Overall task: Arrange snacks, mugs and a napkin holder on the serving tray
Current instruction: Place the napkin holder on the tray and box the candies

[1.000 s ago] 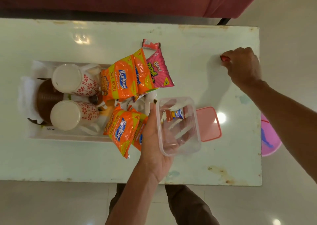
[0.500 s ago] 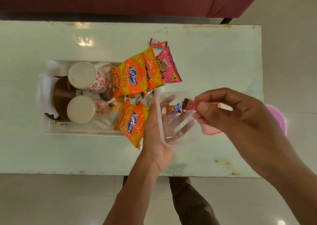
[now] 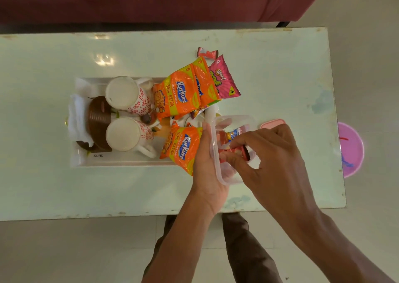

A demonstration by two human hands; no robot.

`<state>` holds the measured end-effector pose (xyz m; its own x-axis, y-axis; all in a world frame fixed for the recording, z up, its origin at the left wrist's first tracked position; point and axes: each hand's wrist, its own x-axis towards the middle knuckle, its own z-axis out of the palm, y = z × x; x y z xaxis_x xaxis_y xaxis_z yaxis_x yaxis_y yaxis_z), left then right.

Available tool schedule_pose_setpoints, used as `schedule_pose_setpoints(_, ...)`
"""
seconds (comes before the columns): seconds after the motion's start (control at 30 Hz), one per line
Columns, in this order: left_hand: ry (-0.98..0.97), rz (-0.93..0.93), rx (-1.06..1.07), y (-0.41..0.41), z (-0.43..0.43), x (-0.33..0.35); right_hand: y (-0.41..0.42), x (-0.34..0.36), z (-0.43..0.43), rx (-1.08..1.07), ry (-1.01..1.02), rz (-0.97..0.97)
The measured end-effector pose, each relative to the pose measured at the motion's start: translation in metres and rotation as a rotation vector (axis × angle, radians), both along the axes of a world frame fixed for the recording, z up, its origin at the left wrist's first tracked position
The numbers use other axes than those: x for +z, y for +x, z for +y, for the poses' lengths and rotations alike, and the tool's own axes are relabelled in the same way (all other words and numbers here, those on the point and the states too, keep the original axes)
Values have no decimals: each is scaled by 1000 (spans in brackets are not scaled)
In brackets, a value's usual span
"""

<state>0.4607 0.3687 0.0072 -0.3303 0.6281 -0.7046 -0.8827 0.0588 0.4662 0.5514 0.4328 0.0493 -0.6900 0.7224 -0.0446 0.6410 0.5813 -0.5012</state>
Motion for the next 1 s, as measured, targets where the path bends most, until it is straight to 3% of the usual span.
schedule_pose_setpoints(0.1, 28, -16, -5, -6, -5, -1, -4, 5, -3, -27, -24, -8)
schedule_pose_setpoints(0.2, 44, -11, -26, -11, -9, -1, -8, 17, -1, -93, -121, 105)
schedule_pose_setpoints(0.37, 73, -65, 30, -24, -17, 5, -22, 28, 40, -295, -231, 193)
schedule_pose_setpoints(0.47, 76, -95, 49, -35, -21, 13, -54, 29, 83, -245, -202, 160)
schedule_pose_setpoints(0.63, 126, -105, 64, -59, -36, 28, -139, -5, 148, -40, -121, 20)
schedule_pose_setpoints(0.73, 132, -108, 108, -77, -53, 31, -186, -43, 179, 52, -143, -175)
schedule_pose_setpoints(0.87, 116, -129, 114, -100, -79, 32, -222, -81, 202, 91, -197, -406)
schedule_pose_setpoints(1.0, 162, -159, 162, -123, -97, 34, -238, -107, 208, 88, -128, -577)
